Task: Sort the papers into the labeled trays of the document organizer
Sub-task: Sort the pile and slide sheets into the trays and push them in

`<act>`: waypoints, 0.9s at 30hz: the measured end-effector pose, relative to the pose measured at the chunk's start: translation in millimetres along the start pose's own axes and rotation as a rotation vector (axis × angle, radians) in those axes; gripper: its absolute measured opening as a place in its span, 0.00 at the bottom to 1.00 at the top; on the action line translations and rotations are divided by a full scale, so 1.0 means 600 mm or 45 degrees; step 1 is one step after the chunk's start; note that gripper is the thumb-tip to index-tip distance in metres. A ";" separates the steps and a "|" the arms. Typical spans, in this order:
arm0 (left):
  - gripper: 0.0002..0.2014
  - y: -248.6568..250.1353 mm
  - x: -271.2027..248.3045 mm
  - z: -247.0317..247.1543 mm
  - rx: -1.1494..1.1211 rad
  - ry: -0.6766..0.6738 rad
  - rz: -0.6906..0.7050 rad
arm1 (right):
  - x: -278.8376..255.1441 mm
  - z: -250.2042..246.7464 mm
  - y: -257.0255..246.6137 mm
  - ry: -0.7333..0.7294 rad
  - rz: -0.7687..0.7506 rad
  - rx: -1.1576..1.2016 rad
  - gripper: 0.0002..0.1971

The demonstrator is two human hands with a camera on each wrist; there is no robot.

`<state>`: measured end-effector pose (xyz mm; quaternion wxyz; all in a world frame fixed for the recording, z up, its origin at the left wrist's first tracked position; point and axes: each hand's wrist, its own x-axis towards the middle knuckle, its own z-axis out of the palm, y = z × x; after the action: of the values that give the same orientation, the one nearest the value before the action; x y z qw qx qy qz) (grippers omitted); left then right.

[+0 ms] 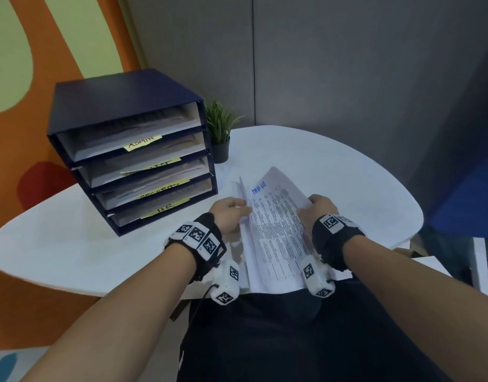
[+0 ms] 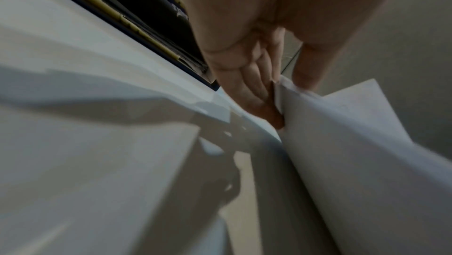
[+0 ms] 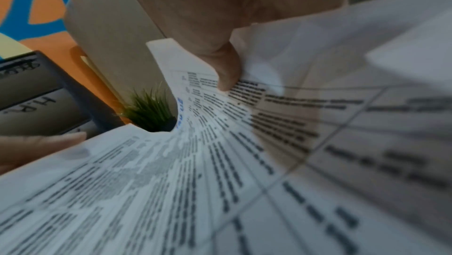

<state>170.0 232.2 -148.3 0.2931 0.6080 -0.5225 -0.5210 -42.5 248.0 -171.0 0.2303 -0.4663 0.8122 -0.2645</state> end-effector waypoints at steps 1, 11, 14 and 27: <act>0.15 0.001 -0.001 0.000 -0.030 0.028 0.025 | 0.000 -0.004 -0.002 0.021 -0.001 0.057 0.05; 0.12 0.004 0.012 -0.029 -0.286 0.301 0.077 | 0.004 -0.029 -0.009 0.066 -0.037 0.304 0.09; 0.16 0.003 0.008 -0.033 -0.233 0.326 0.116 | 0.001 -0.028 -0.013 0.046 -0.018 0.366 0.09; 0.16 0.030 0.003 -0.066 -0.316 0.089 0.061 | -0.007 -0.027 -0.025 -0.267 0.003 0.561 0.32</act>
<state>200.9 218.0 -121.7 0.3965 0.5721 -0.4577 -0.5531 -40.8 248.9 -148.6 0.4097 -0.4289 0.7070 -0.3851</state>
